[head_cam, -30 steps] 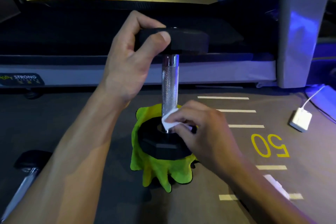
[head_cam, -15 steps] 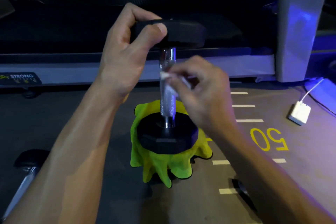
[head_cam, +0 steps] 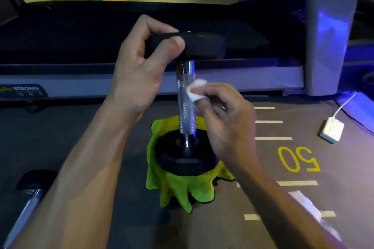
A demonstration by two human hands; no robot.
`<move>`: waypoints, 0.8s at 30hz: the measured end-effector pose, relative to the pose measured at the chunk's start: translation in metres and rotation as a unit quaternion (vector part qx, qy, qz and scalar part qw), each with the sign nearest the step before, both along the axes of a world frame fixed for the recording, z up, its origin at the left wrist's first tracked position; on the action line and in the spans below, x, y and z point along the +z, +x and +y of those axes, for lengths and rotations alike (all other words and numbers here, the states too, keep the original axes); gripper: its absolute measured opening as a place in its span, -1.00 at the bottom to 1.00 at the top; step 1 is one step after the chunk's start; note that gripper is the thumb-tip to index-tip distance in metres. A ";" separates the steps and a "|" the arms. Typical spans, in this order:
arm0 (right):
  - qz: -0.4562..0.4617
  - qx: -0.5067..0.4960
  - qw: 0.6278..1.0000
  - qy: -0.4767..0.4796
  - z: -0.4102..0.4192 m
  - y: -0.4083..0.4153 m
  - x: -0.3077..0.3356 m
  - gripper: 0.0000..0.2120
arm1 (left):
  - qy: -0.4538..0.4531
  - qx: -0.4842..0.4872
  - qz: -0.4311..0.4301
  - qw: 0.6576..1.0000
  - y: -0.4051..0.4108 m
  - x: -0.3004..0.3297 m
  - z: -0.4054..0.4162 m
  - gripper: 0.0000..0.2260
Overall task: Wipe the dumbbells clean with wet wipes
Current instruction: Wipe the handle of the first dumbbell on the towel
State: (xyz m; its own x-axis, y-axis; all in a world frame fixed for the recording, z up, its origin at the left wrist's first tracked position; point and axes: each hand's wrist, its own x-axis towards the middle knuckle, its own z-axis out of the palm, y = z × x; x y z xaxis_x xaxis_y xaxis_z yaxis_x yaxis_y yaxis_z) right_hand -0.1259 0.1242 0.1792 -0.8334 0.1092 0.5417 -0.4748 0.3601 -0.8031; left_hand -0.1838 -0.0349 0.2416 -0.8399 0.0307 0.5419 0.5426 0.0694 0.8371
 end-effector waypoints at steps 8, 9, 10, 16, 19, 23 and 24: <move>-0.186 0.030 0.980 -0.058 0.034 -0.015 0.037 -0.74 | -0.010 0.006 0.016 1.000 0.004 0.003 0.006 -0.85; -0.202 0.032 0.978 -0.034 0.037 -0.018 0.039 -0.71 | -0.010 0.006 0.016 1.000 0.005 0.003 0.006 -0.85; -0.215 0.023 0.976 -0.009 0.040 -0.021 0.043 -0.68 | -0.009 0.007 0.017 1.000 0.006 0.003 0.006 -0.84; -0.255 -0.062 0.940 0.216 0.046 -0.033 0.063 -0.48 | 0.000 0.008 0.012 1.000 0.009 0.003 0.006 -0.81; -0.302 -0.045 0.920 0.245 0.037 -0.039 0.061 -0.39 | 0.007 0.000 0.010 1.000 0.010 0.003 0.008 -0.80; -0.316 -0.040 0.935 0.157 0.034 -0.039 0.048 -0.36 | 0.012 -0.007 0.009 1.000 0.012 0.003 0.006 -0.80; -0.318 -0.040 0.938 0.131 0.034 -0.038 0.045 -0.39 | 0.014 -0.009 0.007 1.000 0.012 0.003 0.006 -0.80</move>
